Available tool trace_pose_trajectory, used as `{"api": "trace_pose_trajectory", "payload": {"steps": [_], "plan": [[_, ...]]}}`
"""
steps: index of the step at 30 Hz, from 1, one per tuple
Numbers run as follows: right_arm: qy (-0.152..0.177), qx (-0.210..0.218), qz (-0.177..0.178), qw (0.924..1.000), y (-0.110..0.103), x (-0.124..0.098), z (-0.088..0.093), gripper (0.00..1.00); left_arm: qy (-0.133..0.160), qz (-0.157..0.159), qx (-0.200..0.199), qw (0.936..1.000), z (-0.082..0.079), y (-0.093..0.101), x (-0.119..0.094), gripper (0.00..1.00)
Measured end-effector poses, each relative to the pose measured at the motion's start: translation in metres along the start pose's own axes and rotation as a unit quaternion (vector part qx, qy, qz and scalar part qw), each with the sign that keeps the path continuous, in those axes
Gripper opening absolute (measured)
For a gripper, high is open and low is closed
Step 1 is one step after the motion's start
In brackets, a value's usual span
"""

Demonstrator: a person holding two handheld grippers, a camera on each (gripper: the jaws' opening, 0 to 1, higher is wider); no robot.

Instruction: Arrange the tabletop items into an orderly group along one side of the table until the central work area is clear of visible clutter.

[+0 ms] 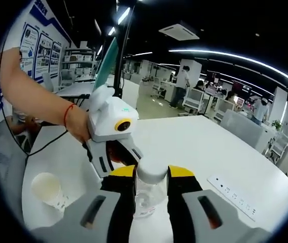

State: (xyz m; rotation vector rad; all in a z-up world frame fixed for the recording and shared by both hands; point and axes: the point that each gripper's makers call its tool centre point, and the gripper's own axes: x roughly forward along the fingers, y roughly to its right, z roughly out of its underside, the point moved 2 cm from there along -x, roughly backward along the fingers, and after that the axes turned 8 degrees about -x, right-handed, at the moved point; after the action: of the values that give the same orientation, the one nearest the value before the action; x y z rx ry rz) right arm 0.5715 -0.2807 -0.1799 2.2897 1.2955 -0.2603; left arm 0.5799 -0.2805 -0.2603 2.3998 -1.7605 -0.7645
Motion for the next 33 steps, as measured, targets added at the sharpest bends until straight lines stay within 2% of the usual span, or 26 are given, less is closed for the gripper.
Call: {"api": "trace_pose_trajectory", "payload": {"steps": [21, 33], "plan": [[-0.006, 0.002, 0.007, 1.0, 0.001, -0.0051, 0.0045, 0.22, -0.004, -0.014, -0.004, 0.9999, -0.0021, 0.002, -0.0028, 0.52], [-0.009, 0.017, 0.016, 0.9997, 0.0081, -0.0093, 0.0047, 0.35, -0.004, -0.02, -0.01, 0.9997, -0.0027, 0.0045, -0.0067, 0.58]]}}
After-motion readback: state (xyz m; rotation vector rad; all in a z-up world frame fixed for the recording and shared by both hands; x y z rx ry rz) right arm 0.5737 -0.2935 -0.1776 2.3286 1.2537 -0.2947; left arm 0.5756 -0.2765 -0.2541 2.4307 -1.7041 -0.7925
